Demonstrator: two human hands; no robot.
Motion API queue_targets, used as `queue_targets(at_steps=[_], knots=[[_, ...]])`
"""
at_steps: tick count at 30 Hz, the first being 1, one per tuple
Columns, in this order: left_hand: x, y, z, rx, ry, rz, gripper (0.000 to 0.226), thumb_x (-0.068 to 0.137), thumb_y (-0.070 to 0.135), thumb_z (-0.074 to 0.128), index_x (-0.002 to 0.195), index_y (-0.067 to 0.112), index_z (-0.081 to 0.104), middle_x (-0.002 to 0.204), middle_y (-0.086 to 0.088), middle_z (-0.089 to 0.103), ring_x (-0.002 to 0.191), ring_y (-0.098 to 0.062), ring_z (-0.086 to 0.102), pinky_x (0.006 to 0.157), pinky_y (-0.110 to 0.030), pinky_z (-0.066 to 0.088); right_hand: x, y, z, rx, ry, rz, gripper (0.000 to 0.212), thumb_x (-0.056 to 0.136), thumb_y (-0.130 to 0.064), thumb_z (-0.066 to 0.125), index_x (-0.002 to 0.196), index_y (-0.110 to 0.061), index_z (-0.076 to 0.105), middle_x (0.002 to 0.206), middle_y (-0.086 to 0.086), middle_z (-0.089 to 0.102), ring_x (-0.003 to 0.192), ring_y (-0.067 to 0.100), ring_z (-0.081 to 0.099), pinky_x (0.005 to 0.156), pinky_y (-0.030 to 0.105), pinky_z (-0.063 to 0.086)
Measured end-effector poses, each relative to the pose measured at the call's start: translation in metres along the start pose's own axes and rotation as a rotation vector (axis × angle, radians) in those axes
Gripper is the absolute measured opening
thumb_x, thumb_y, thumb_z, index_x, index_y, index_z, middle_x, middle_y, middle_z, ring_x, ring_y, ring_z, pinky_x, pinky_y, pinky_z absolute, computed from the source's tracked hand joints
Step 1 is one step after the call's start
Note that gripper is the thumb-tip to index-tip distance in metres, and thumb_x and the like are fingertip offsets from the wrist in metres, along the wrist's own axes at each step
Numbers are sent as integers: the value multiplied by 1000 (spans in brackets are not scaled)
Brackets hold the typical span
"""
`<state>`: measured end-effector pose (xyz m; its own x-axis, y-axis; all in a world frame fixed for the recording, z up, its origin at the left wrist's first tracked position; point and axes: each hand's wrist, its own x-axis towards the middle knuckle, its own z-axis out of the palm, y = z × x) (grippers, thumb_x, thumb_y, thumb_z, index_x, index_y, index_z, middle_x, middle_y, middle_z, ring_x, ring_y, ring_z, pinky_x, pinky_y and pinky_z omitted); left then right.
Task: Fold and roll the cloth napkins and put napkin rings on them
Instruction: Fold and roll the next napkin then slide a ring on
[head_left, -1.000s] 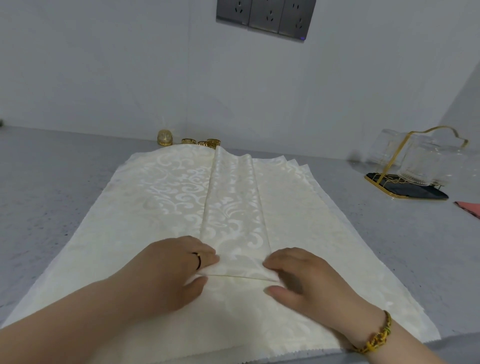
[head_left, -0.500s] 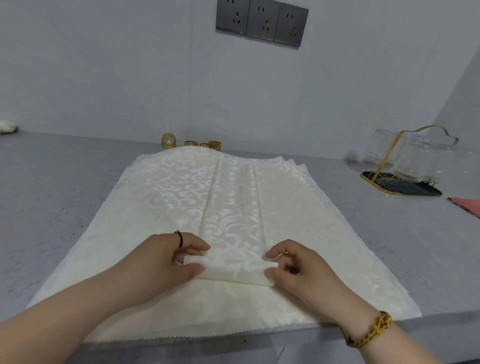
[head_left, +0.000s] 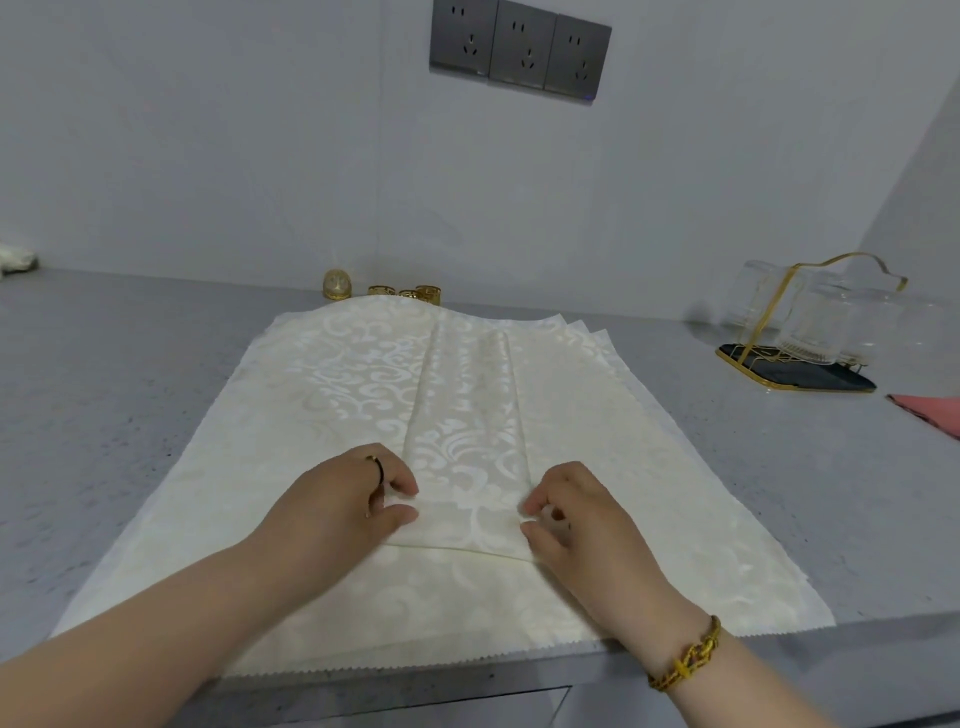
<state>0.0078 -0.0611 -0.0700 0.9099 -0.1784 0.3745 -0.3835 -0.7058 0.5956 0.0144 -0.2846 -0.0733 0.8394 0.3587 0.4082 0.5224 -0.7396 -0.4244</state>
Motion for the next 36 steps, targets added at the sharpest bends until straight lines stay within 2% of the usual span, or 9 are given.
queue_targets(at_steps=[3, 7, 10, 12, 15, 21, 25, 30, 36], knots=[[-6, -8, -5, 139, -138, 182, 26, 66, 66, 36, 83, 52, 51, 89, 42, 53, 104, 16, 39, 66, 3, 34, -6, 9, 2, -119, 0, -161, 21, 77, -26, 49, 75, -15, 66, 77, -6, 64, 75, 7, 49, 70, 10, 40], [-3, -15, -9, 371, -100, 260, 43, 67, 60, 37, 96, 42, 63, 87, 30, 62, 88, 5, 54, 60, 7, 21, -9, 9, -10, -14, -116, -72, 41, 75, -45, 55, 103, -18, 67, 97, -20, 55, 98, 4, 49, 84, -7, 27], [-1, -4, -7, 243, -72, 87, 49, 64, 67, 25, 104, 53, 48, 92, 31, 49, 87, 11, 49, 67, 4, 28, -5, 11, -15, 82, -161, 88, 21, 85, -33, 61, 106, -29, 62, 96, -19, 56, 96, 0, 52, 85, 2, 34], [5, -3, -5, 119, -102, -37, 16, 80, 57, 45, 95, 51, 48, 86, 28, 50, 75, 13, 49, 66, 0, 35, 4, 12, -16, 183, -116, 180, 11, 86, -27, 60, 94, -34, 60, 89, -14, 60, 85, -4, 55, 79, 4, 38], [18, -11, -1, -161, -73, -197, 16, 86, 28, 61, 83, 42, 56, 74, 11, 55, 58, 0, 51, 56, -4, 39, 18, 13, -13, 295, -98, 272, 11, 87, -20, 58, 82, -30, 58, 68, -11, 55, 61, -6, 51, 62, 6, 38], [40, -9, 3, -206, -81, -312, 10, 86, 28, 61, 77, 27, 57, 58, 7, 49, 55, -5, 48, 53, -16, 34, 38, 16, 0, 206, -99, 365, 12, 89, -27, 55, 77, -25, 57, 67, -8, 53, 60, 4, 46, 57, 14, 34], [41, -12, 6, 21, 13, -192, 17, 86, 31, 60, 77, 35, 46, 73, 16, 49, 64, -1, 46, 57, -11, 32, 43, 19, 3, 141, -36, 330, 8, 87, -26, 58, 88, -25, 50, 70, -12, 47, 62, 2, 43, 56, 11, 33], [33, -21, 4, 462, -15, 334, 28, 76, 33, 41, 77, 36, 69, 81, 26, 64, 81, 3, 54, 60, -5, 43, 28, 19, 4, -75, 63, -65, 14, 77, -25, 51, 77, -15, 61, 79, -5, 60, 71, 8, 49, 70, 15, 38], [33, -19, -3, 578, -138, 293, 46, 60, 43, 33, 87, 42, 70, 87, 32, 64, 94, 7, 51, 72, 3, 30, 18, 21, 0, -303, -5, -131, 31, 67, -32, 48, 88, -20, 68, 88, -9, 71, 73, 7, 66, 67, 14, 48]])
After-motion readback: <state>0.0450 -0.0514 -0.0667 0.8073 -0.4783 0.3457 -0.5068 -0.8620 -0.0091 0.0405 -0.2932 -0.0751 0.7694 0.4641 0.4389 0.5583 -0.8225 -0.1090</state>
